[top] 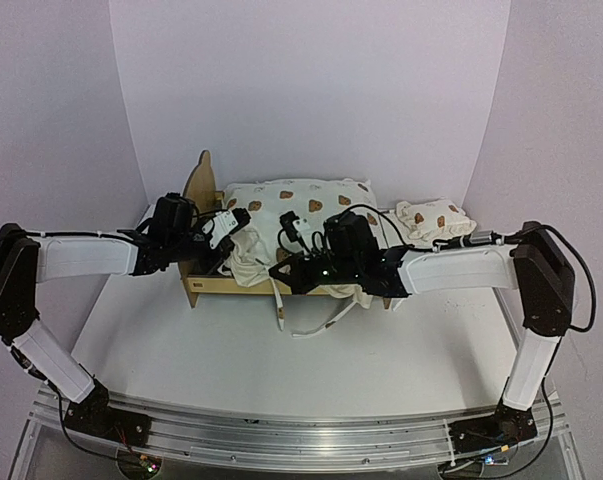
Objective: Set up the pet bed
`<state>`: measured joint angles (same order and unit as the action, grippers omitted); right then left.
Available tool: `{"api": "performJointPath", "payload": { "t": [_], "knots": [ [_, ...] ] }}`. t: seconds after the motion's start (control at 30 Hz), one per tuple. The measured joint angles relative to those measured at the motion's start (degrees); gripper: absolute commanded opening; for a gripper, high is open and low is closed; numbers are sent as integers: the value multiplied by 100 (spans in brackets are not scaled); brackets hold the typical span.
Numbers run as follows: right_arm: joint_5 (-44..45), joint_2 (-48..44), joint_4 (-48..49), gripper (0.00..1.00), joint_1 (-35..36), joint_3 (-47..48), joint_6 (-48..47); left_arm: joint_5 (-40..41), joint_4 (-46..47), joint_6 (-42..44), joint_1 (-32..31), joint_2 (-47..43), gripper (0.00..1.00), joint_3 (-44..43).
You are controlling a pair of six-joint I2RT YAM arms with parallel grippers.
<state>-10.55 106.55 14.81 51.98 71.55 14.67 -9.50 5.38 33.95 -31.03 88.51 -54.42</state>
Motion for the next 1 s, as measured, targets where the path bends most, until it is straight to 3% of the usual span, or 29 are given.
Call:
{"api": "performJointPath", "payload": {
  "t": [0.07, 0.17, 0.23, 0.53, 0.63, 0.8, 1.0],
  "knots": [
    [11, 46, -52, 13, 89, -33, 48, 2, -56, 0, -4, 31, 0, 94],
    [55, 96, -159, 35, 165, -22, 42, 24, -82, 8, -8, 98, 0, 99],
    [127, 130, -339, 45, 168, 29, -56, 58, -68, 13, 5, 109, 0, 99],
    [862, 177, -1913, 58, 93, 931, -1286, 57, 75, 124, 136, 184, 0, 5],
    [938, 217, -2402, 62, -31, 1319, -1783, 40, 128, 181, 172, 257, 9, 4],
    [754, 730, -2915, 63, -235, 1997, -2715, -88, -134, 213, 294, 336, 35, -176],
    [438, 1614, -3365, 58, -284, 2548, -3324, -352, -1108, -5, 337, 338, 59, -1026]
  ]
}}
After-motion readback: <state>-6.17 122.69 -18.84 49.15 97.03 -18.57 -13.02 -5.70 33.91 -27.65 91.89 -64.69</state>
